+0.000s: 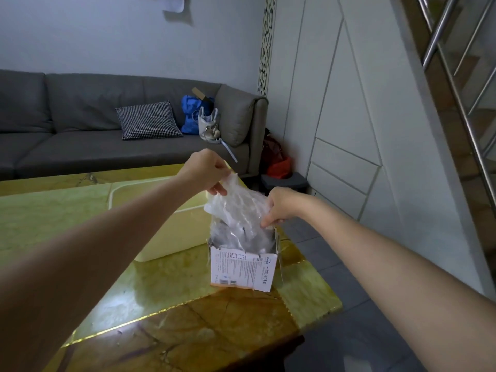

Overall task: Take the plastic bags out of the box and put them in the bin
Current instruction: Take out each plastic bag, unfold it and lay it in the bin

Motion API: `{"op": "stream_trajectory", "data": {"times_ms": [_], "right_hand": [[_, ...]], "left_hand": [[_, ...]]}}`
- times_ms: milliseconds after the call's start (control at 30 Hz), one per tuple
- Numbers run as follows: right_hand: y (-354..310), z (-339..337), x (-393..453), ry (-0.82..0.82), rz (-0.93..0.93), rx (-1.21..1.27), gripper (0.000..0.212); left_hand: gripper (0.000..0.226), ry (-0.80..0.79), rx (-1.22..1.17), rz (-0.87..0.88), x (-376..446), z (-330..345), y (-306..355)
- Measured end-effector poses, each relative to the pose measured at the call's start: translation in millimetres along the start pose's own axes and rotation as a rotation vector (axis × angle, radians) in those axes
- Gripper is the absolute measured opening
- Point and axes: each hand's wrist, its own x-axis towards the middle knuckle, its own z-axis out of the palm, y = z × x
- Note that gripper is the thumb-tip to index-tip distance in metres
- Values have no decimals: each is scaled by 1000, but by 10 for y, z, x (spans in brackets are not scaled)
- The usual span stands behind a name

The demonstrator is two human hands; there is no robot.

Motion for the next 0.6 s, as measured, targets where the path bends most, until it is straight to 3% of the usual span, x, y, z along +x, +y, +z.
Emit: {"op": "stream_trajectory", "data": {"times_ms": [100, 200, 300, 400, 500, 600], "right_hand": [[47, -51, -9, 42, 7, 49, 47], [35, -111, -12, 73, -38, 246, 38], [-1, -196, -11, 87, -53, 379, 31], [-24, -216, -12, -27, -63, 405, 31], [-13, -176, -32, -65, -99, 453, 32], [47, -140, -69, -35, -88, 478, 37]], "left_hand": [[14, 38, -87, -35, -21, -8, -86], [16, -2, 98, -15, -45, -13, -97], [45, 57, 540, 245, -98, 24, -64], [64, 17, 727, 556, -159, 220, -30], [53, -96, 805, 500, -159, 449, -49], [26, -40, 675, 426, -130, 502, -55]]}}
